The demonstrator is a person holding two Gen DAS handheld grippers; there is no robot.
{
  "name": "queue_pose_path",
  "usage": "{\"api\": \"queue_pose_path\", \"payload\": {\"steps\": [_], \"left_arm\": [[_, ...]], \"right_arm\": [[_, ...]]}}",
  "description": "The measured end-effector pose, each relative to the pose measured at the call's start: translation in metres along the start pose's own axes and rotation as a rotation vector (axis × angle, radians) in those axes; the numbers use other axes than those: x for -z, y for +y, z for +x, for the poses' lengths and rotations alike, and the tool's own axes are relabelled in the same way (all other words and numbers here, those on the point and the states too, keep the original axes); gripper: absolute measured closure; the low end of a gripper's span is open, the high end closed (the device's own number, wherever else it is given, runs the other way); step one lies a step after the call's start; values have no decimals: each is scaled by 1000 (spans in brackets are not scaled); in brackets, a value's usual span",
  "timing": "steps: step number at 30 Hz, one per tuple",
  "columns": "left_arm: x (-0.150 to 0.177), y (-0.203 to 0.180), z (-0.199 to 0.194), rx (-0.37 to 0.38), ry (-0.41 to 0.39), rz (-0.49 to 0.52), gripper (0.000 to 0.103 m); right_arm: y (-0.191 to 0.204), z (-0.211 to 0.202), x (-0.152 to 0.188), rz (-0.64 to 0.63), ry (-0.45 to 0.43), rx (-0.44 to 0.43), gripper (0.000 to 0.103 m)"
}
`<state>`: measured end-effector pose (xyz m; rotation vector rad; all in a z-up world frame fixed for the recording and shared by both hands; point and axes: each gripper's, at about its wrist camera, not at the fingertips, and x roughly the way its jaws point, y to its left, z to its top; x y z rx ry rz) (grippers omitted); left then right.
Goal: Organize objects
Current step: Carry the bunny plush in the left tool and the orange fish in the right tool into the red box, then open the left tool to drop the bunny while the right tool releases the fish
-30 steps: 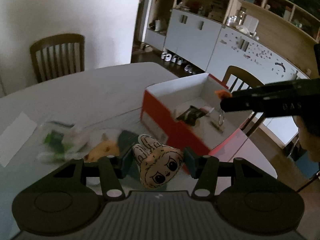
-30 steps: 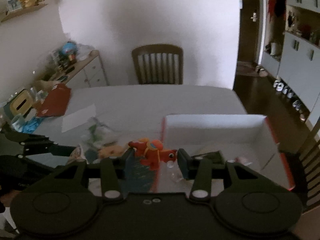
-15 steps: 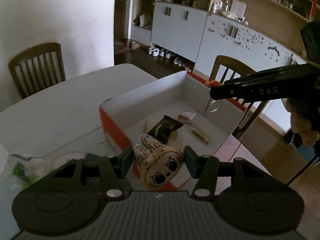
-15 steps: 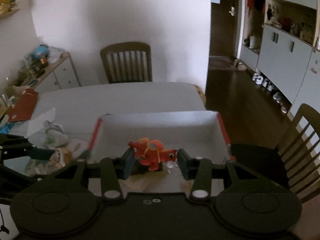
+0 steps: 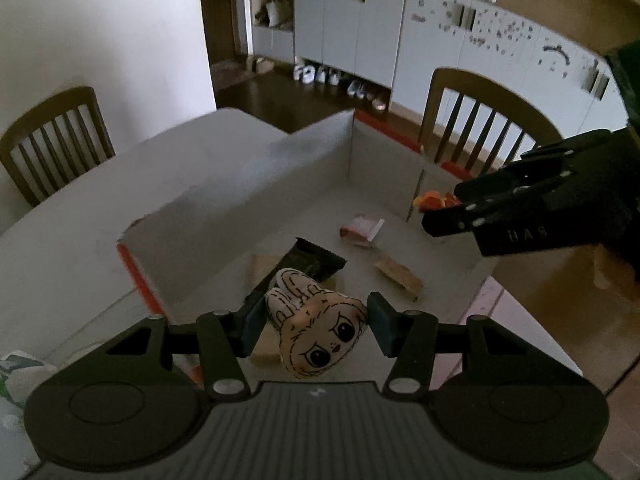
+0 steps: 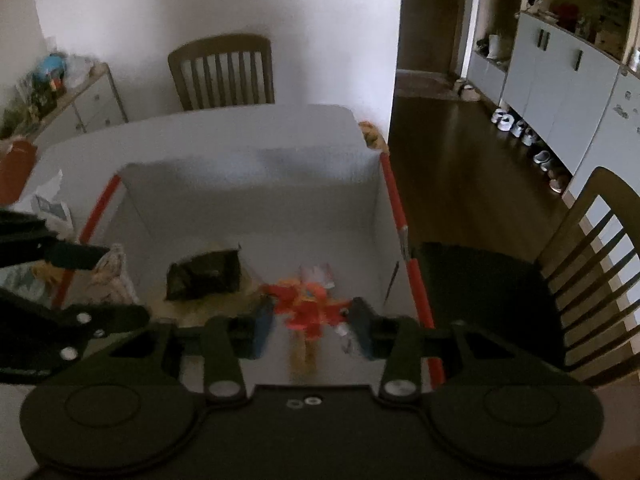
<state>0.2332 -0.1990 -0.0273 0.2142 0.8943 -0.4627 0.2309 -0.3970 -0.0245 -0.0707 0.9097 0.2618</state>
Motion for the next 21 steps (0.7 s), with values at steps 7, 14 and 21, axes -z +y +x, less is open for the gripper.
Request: {"api": "queue_pose_path", "payload": {"steps": [7, 14, 21], "left_arm": [[-6, -3, 38, -15, 93, -16, 49], [-3, -4, 61, -7, 161, -31, 49], [-2, -6, 70, -11, 186, -25, 47]], "right_arm": [[-4, 19, 3, -43, 39, 0, 74], [-11, 26, 7, -48, 58, -29, 71], [-20, 21, 9, -26, 52, -73, 66]]}}
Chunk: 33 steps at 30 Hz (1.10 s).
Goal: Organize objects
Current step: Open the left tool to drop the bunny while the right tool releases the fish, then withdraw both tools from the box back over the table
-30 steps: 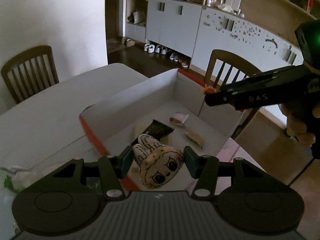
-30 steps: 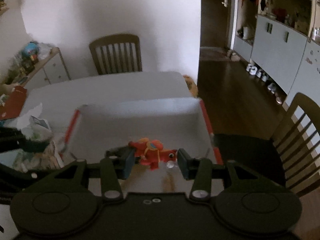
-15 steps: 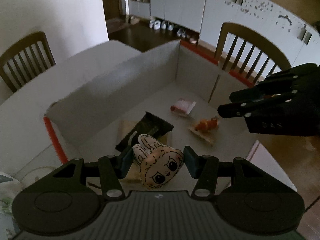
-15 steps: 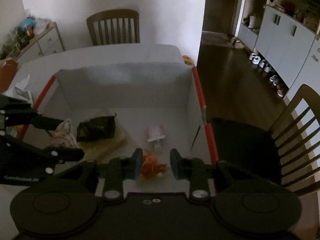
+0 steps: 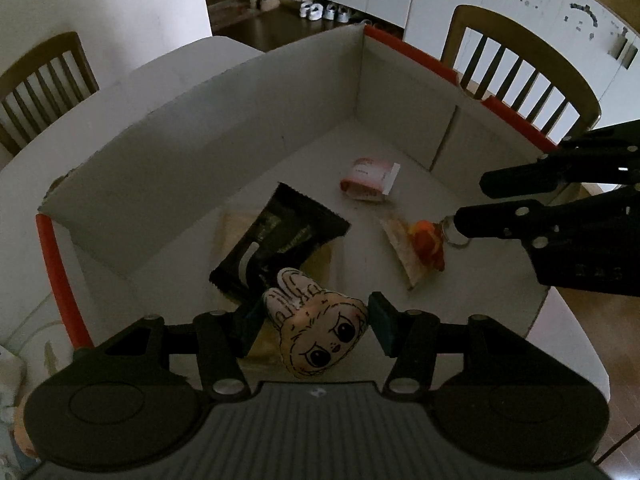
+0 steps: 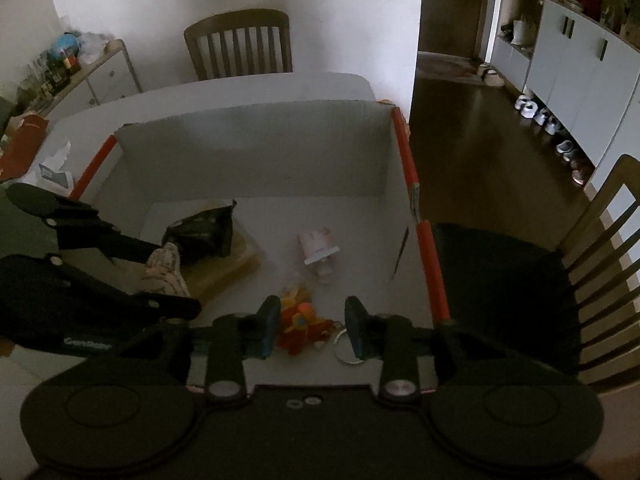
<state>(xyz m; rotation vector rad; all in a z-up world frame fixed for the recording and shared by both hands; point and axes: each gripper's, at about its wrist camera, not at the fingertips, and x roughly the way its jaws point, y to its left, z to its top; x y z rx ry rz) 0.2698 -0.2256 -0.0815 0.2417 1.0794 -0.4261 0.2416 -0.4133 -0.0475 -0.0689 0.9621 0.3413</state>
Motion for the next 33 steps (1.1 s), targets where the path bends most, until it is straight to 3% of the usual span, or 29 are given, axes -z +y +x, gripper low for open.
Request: {"api": "queue_pose_path", "payload": {"steps": [3, 6, 13, 33], "left_arm": [[0, 2, 0, 6, -2, -8, 45], [-1, 4, -3, 3, -16, -24, 37], [2, 4, -14, -7, -56, -29, 37], [35, 14, -90, 16, -219, -72, 37]], "right_arm": [[-1, -3, 0, 5, -5, -16, 60], [0, -5, 0, 8, -11, -28, 57], [4, -18, 0, 2, -38, -45, 45], [47, -64, 0, -44, -110, -70, 39]]}}
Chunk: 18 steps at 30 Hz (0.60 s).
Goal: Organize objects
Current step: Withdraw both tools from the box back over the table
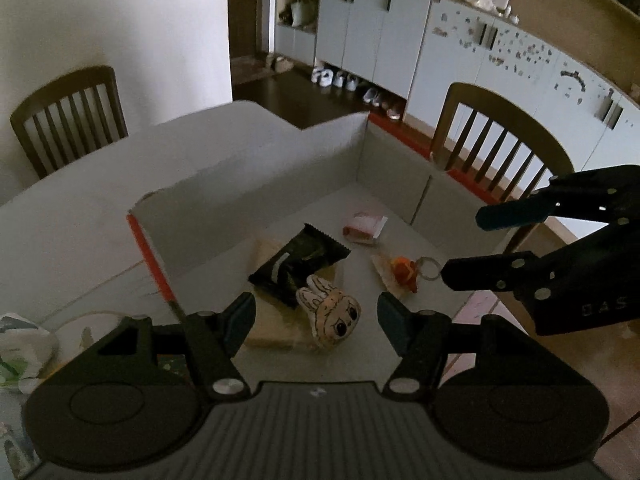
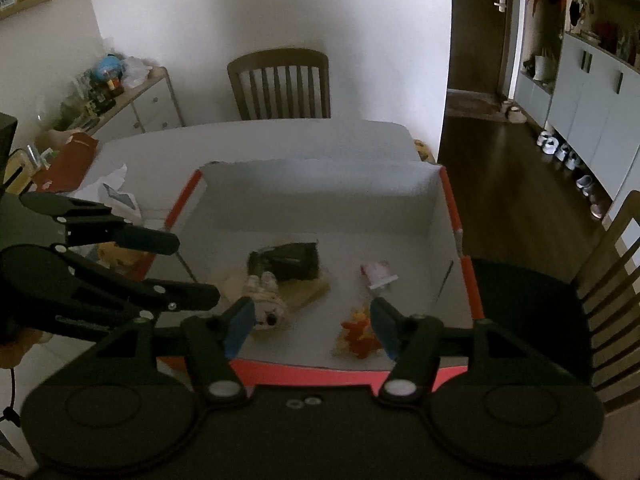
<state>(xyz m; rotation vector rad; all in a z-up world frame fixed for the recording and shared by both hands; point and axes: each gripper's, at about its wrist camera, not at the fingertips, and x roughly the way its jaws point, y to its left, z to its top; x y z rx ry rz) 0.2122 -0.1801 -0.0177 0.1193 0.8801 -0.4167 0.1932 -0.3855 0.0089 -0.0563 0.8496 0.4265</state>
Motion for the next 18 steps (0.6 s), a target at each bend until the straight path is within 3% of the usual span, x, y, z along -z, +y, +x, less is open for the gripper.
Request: {"api": "queue_pose_path", "payload": {"steps": [11, 14, 18], "left_arm": [[24, 29, -47, 2, -54, -6, 36], [34, 43, -59, -2, -64, -27, 24], [49, 64, -77, -15, -84, -49, 24]], "right_arm": [[51, -11, -1, 5, -36, -1, 28], [68, -12, -2, 8, -42, -3, 24], [94, -11, -3, 0, -47, -3, 17]]}}
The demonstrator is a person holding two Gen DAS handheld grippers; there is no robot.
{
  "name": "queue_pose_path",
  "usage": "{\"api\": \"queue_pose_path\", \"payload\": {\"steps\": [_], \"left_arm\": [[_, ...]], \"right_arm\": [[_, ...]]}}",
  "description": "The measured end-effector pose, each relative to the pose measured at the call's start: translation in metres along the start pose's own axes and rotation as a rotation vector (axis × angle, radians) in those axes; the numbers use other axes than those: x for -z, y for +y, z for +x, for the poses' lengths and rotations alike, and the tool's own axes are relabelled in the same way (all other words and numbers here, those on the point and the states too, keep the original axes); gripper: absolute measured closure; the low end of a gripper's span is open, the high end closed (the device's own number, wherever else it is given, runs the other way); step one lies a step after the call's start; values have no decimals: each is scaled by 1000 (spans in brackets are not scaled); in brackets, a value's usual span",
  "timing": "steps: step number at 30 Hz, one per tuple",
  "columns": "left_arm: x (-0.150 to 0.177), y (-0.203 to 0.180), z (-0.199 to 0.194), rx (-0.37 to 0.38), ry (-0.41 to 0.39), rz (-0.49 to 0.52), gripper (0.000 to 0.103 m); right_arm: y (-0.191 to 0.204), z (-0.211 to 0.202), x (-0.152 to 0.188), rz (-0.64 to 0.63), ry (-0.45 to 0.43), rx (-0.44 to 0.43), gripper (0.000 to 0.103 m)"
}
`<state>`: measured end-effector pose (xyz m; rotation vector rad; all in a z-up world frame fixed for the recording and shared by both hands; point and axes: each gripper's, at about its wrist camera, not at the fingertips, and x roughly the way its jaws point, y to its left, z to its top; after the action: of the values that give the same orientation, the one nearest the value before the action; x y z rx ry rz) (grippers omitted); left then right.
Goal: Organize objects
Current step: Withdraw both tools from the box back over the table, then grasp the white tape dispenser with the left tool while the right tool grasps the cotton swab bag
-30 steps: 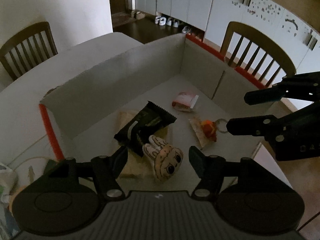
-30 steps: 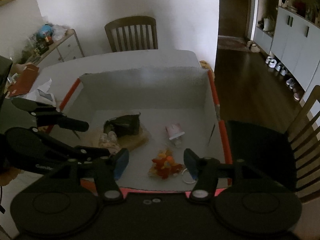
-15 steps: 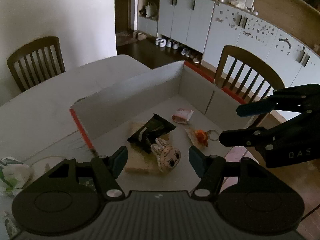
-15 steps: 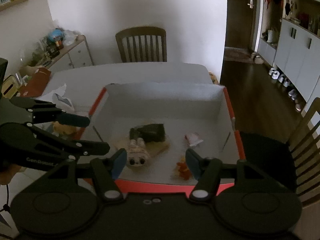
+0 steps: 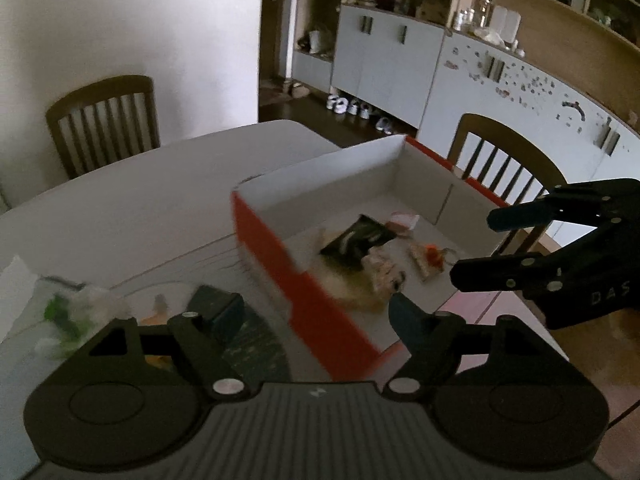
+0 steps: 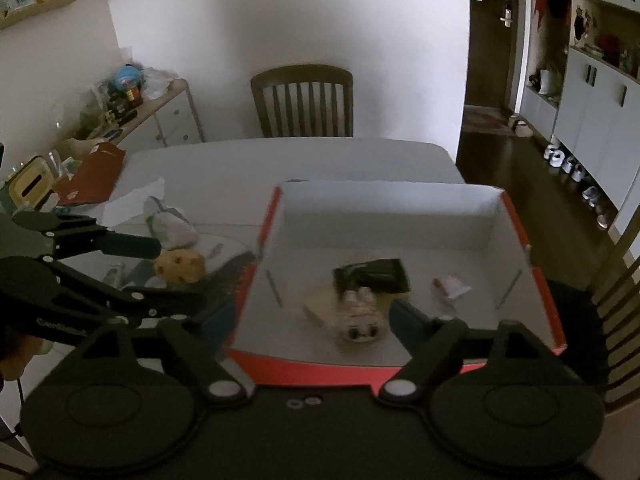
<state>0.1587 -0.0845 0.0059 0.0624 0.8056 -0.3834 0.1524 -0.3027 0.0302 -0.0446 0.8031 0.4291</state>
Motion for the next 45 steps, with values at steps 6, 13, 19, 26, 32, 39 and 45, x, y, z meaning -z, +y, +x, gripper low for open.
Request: {"api": "queue_pose_path", "payload": {"steps": [6, 13, 19, 26, 32, 39, 45], "left_arm": [[22, 40, -25, -8, -12, -58, 24], [48, 88, -50, -35, -15, -124, 20], [69, 131, -67, -86, -23, -177, 8], [89, 170, -73, -139, -19, -205, 1], [101, 199, -68, -191, -27, -226, 1], [111, 229, -47, -236, 24, -254, 1], [114, 240, -22, -269, 76, -234, 1]], "right_arm": [[41, 3, 0, -14, -16, -3, 2], [84, 14, 3, -21, -5, 7, 1], [121, 27, 10, -12, 17, 2, 1], [156, 45, 15, -3, 47, 3, 1], [183, 64, 19, -8, 87, 1, 1], [211, 99, 23, -2, 148, -14, 1], [234, 124, 26, -49, 177, -9, 1]]}}
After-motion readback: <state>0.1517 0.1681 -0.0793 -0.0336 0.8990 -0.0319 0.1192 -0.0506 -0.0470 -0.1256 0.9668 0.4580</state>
